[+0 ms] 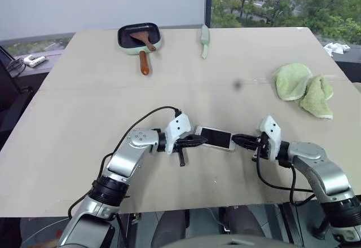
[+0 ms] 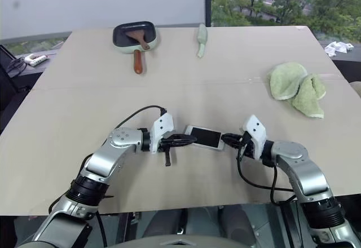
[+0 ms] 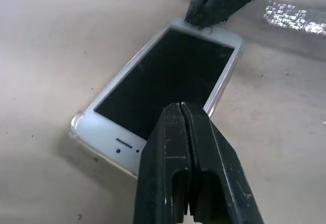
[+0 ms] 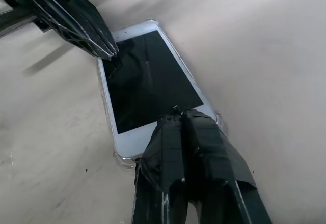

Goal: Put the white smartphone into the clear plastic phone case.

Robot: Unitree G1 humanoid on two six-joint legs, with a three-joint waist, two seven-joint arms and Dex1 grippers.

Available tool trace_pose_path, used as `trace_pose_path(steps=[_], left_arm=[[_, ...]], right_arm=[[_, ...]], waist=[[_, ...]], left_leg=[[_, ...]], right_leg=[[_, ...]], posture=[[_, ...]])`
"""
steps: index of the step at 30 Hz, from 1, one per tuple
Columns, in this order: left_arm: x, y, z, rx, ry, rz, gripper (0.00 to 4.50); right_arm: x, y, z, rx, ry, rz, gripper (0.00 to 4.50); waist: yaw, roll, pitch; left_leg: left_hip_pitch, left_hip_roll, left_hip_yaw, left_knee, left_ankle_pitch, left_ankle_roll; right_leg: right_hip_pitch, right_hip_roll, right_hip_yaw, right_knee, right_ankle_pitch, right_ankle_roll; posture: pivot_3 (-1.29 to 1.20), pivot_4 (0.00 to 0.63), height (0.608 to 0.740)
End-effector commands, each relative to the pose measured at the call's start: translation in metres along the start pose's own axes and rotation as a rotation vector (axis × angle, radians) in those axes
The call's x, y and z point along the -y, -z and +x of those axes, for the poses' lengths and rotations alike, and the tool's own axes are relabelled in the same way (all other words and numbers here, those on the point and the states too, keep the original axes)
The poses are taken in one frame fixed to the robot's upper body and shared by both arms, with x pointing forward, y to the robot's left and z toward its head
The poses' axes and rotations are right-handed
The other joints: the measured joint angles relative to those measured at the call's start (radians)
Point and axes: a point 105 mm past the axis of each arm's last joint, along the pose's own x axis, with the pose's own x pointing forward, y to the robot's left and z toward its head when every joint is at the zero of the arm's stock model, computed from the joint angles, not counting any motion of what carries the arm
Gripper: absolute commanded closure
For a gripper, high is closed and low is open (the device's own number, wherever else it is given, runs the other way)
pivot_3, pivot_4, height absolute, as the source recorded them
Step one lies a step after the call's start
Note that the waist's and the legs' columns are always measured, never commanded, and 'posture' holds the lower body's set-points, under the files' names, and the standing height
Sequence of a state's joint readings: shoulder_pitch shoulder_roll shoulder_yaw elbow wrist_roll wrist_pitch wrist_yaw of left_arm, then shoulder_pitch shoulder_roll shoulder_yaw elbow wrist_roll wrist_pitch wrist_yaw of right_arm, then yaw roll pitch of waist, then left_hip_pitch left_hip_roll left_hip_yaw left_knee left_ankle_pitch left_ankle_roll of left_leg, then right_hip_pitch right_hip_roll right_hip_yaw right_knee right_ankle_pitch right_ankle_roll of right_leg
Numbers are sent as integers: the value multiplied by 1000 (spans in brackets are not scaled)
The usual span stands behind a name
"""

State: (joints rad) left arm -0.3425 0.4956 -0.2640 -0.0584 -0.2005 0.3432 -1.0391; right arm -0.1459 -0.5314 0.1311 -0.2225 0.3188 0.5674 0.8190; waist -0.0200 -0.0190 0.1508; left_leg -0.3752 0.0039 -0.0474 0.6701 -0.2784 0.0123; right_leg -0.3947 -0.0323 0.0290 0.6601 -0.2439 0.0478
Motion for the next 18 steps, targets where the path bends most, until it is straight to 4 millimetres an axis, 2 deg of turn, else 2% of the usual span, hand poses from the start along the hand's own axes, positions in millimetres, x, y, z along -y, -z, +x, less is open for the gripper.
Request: trace_pose_path(steps=[1, 5, 8, 10, 12, 18], left_arm=[[4, -4, 0, 16, 9, 6, 4500], [3, -3, -1, 15, 0, 3, 4500], [3, -3, -2, 15, -3, 1, 4500], [3, -2, -1, 14, -4, 2, 4500], [3, -1, 0, 10, -9, 10, 4500], [2, -1, 1, 8, -11, 14, 4500]], right_arm=[[-13, 49, 5, -223, -30, 102, 4429], [-15, 60, -1, -318, -45, 66, 4429], [-17, 51, 1, -281, -62, 52, 4429], [-28, 39, 0, -226, -146, -19, 4429], [-35, 38, -3, -227, -193, -82, 4429], [-33, 39, -4, -225, -200, -118, 4429]], waist=[[0, -1, -1], [3, 0, -3], [6, -1, -3], [6, 0, -3], [6, 0, -2], [7, 0, -2]], left_leg=[[1, 0, 0, 0, 0, 0], [4, 0, 0, 0, 0, 0], [11, 0, 0, -3, 0, 0], [13, 0, -1, -3, 0, 0], [12, 0, -1, -3, 0, 0], [11, 0, -2, -6, -1, 0]], right_leg=[[1, 0, 0, 0, 0, 0], [5, 0, 0, -1, 0, 0], [12, 0, -1, -5, -3, -4], [14, 0, -1, -6, -5, -1], [14, -1, -1, -6, -5, -1], [14, -1, -3, -8, -4, -1]], posture=[[0, 150, 740], [0, 150, 740], [0, 150, 740], [0, 150, 740], [0, 150, 740], [0, 150, 740]])
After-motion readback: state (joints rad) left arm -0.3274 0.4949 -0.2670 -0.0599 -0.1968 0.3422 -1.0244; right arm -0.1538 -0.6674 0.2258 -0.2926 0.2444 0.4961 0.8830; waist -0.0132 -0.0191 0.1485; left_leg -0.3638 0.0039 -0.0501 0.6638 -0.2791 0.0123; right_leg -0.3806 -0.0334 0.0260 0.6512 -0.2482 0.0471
